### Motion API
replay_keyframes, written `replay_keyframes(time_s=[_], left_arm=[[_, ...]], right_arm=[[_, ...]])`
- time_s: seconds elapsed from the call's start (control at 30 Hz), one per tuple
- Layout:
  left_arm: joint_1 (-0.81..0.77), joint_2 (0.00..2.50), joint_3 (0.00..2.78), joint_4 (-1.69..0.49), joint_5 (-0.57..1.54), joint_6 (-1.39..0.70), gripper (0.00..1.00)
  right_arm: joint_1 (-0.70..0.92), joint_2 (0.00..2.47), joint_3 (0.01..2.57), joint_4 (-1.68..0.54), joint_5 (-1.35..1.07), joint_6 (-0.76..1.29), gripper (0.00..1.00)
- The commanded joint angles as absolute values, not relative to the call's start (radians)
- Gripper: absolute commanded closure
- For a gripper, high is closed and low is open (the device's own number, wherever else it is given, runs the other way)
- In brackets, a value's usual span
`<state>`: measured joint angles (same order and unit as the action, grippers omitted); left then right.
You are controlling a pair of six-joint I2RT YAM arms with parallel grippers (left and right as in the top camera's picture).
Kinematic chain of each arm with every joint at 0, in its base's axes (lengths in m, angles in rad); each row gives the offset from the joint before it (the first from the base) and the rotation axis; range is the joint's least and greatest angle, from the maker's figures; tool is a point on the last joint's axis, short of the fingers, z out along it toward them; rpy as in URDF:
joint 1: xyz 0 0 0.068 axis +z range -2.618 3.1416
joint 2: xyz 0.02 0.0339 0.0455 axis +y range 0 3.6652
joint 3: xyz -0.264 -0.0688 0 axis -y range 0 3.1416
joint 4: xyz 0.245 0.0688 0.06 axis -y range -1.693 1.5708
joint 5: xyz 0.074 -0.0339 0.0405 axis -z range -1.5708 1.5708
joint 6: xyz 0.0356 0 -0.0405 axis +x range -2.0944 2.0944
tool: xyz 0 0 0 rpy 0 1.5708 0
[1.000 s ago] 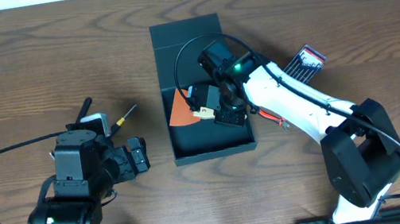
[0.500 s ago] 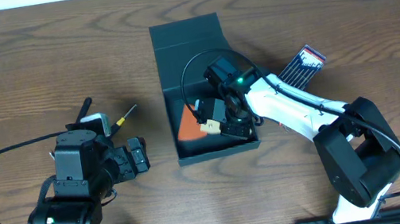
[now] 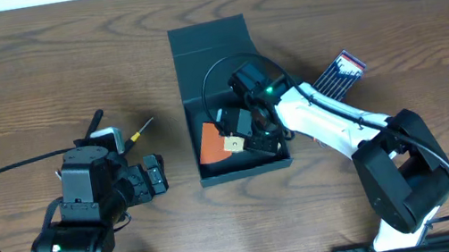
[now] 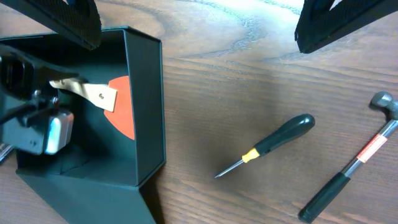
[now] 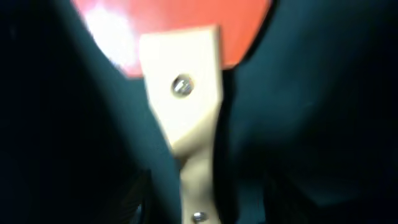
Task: Pack container
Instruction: 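Lower the scraper into the box and open the right gripper, then move the right gripper to the blue screwdriver set case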
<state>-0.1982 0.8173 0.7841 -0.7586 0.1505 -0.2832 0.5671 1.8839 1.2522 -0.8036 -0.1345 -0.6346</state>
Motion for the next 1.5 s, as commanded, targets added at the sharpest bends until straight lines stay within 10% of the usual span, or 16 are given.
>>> replay_keyframes(time_s=[0.0, 0.27, 0.37, 0.53, 0.97, 1.47], left_arm=[[-0.196, 0.815, 0.803, -0.759, 0.139, -0.266, 0.02], [-0.196, 0.815, 0.803, -0.759, 0.139, -0.266, 0.01], [-0.196, 0.815, 0.803, -0.759, 0.139, -0.266, 0.01], [-0.196, 0.815, 0.803, -0.759, 0.139, -0.266, 0.01], [-0.196, 0.815, 0.803, -0.759, 0.139, -0.267, 0.01], [-0.196, 0.815, 0.803, -0.758, 0.139, -0.267, 0.01]], right_arm=[[0.564, 1.885, 1.379, -0.805, -0.139, -0.514, 0.43], [0.548, 1.879, 1.724, -0.935, -0.022, -0.198, 0.29], [0.505, 1.877, 1.834, -1.008, 0.101, 0.061, 0.01], [0.351, 1.877, 1.930, -1.158, 0.170, 0.606, 0.01], [0.086, 1.940, 1.913, -1.139, 0.130, 1.056, 0.01], [-0.006, 2.212, 1.913, -1.230, 0.073, 0.994, 0.01]])
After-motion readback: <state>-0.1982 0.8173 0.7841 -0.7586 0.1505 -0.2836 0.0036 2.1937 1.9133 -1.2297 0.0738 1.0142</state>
